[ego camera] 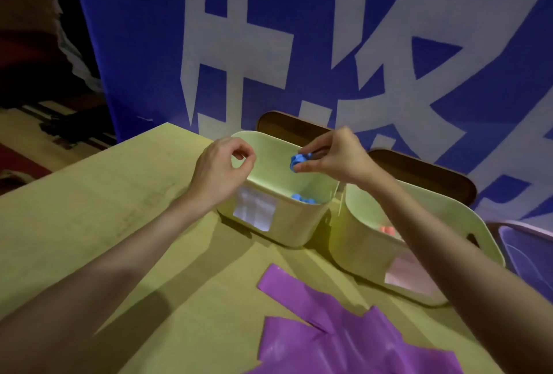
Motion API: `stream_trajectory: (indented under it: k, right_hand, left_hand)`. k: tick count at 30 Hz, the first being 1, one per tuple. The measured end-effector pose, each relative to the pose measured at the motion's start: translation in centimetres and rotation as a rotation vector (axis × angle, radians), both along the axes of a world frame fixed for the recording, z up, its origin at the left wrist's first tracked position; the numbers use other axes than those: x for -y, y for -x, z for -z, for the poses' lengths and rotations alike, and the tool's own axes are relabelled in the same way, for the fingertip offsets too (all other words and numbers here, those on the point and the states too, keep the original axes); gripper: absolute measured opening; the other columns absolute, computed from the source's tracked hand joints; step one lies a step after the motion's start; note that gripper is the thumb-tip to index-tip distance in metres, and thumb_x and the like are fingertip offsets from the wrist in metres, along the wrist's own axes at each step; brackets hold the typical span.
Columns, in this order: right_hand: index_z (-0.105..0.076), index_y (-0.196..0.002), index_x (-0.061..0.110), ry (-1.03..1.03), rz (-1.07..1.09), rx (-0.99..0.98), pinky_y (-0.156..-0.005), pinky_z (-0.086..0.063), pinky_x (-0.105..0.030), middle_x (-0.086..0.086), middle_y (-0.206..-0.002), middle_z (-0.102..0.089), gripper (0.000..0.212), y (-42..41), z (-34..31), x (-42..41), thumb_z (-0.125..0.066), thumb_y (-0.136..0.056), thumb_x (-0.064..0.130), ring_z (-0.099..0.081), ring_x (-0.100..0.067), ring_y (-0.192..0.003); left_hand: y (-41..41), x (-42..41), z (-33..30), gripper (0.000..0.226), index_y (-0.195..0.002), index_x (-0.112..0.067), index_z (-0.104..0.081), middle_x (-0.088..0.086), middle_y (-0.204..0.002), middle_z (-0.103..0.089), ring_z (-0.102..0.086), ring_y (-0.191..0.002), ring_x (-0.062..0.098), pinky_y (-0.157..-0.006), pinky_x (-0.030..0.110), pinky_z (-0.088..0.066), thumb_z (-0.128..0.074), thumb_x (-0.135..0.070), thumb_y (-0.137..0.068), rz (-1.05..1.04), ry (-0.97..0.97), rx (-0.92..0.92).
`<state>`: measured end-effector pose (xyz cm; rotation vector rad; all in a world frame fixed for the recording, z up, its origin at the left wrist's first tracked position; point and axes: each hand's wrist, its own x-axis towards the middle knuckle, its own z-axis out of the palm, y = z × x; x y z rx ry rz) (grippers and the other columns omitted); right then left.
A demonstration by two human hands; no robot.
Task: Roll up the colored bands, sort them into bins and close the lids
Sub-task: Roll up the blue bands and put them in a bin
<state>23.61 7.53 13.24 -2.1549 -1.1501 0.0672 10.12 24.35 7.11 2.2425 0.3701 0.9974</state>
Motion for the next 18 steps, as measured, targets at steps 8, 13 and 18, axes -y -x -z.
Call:
stream_trajectory:
  k: [8,13,18]
  right_hand:
    - [-0.076,-0.1,0.008,0.458,-0.189,0.245,-0.062,-0.04,-0.015,-0.002,-0.098,-0.074,0.037,-4.4,5.1,-5.7,-0.084,-0.071,0.03,-0.062,-0.011,-0.08]
    - [-0.076,-0.1,0.006,0.648,-0.295,0.349,-0.064,-0.037,-0.018,-0.005,-0.097,-0.073,0.036,-5.6,7.7,-8.0,-0.082,-0.074,0.031,-0.057,-0.012,-0.075]
    - [-0.076,-0.099,0.006,0.768,-0.328,0.347,-0.079,-0.054,-0.03,-0.006,-0.097,-0.074,0.032,-6.2,9.6,-9.2,-0.081,-0.075,0.025,-0.067,-0.021,-0.087]
  left_hand:
    - [-1.6,-1.6,4.2,0.019,-0.082,-0.021,-0.067,-0.012,-0.076,-0.066,-0.057,-0.078,0.002,-0.086,0.027,-0.036,-0.049,-0.028,-0.084,0.042,-0.116,-0.026]
    - [-1.6,-1.9,4.4,0.027,-0.08,-0.025,-0.066,-0.014,-0.075,-0.065,-0.053,-0.082,0.0,-0.085,0.01,-0.027,-0.042,-0.036,-0.083,0.041,-0.151,-0.025]
    - [-1.5,-1.8,4.5,0.026,-0.079,-0.026,-0.065,-0.015,-0.075,-0.063,-0.055,-0.079,0.003,-0.086,0.014,-0.028,-0.041,-0.035,-0.085,0.047,-0.176,-0.014]
